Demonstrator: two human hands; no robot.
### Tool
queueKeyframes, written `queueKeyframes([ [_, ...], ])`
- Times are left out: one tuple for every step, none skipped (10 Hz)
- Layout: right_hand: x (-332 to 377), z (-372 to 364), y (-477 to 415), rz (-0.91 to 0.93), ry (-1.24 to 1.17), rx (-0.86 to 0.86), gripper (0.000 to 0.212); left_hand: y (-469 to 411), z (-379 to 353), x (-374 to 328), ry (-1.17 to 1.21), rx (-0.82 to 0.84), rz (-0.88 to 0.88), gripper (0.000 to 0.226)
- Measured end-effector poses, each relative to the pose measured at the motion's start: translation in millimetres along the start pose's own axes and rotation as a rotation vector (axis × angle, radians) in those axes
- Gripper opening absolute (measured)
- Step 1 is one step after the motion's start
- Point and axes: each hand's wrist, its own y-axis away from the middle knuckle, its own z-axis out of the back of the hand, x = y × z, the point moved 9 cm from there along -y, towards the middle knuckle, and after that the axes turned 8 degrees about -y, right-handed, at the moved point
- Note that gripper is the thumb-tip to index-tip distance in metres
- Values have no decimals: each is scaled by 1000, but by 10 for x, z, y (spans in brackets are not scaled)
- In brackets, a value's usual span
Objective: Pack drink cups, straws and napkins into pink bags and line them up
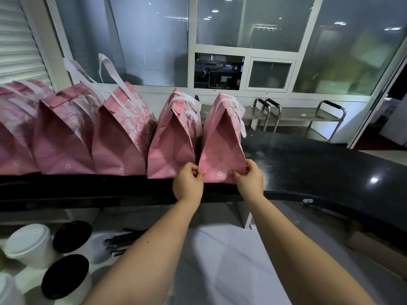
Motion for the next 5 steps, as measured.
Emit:
queueKeyframes([
  [64,-178,-117,-13,34,6,21,-90,43,51,13,-42,101,29],
  [64,-214,-127,-24,26,12,22,-94,41,58,26,-35,123,30],
  [167,-88,-88,17,39,-25,33,-80,154,26,31,-6,62,25],
  [563,62,-112,170,80,-101,43,-190,437,-155,0,-55,-70,22],
  [1409,58,14,456,228,-54,45,-315,1006,-641,-156,-160,-362,16],
])
